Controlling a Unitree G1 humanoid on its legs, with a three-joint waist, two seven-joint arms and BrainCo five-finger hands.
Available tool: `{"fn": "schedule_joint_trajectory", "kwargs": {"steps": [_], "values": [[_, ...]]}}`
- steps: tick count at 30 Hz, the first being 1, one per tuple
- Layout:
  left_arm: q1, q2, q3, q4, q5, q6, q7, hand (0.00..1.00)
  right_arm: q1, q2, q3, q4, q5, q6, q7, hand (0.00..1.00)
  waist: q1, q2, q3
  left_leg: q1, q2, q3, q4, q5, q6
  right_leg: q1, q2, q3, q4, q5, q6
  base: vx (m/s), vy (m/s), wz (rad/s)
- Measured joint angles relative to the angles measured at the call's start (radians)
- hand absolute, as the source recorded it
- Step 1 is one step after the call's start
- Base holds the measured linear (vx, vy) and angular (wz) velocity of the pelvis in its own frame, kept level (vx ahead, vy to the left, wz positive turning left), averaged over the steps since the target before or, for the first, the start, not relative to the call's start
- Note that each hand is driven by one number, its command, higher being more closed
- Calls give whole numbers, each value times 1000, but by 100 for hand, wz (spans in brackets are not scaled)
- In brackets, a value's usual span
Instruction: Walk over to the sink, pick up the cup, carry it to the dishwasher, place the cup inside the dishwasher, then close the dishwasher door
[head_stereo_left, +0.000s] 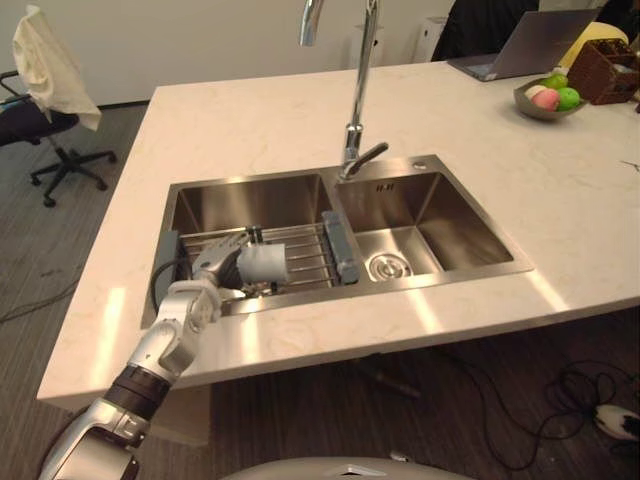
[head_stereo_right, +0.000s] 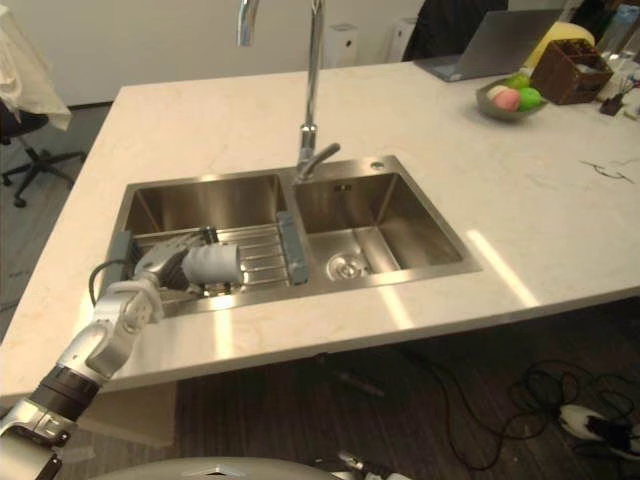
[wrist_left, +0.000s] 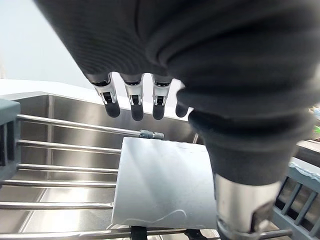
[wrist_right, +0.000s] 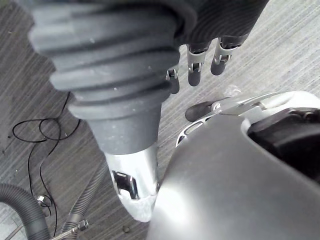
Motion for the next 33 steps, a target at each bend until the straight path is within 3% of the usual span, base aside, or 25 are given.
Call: {"fn": "schedule_joint_trajectory", "kwargs": {"steps": [10,22,28,33], "values": [[-3,-3,0,94,4,7,44,0,-1,3,-4,-1,12,4,1,0,-16,-1,0,16,1,29,-20,3,-2,-7,3,28,0,2,1,-26,-21,-8],[-44,-2,-1,202,5,19,47,0,2,19,-37,-1,12,5,4,0,-24,-11,-5,25,1,72,-28,3,-2,-22,3,68,0,17,2,-49,-30,-10],[-71,0,-2,249,5,21,38,0,3,21,-46,-5,12,4,10,0,-36,-11,-5,23,1,82,-28,3,-2,-29,3,80,0,19,3,-42,-38,-5],[-88,1,-4,257,33,18,-14,0,5,26,-72,-5,10,3,12,0,-43,-11,-5,16,3,86,-28,2,-4,-38,5,83,0,19,3,-34,-40,-2]]}}
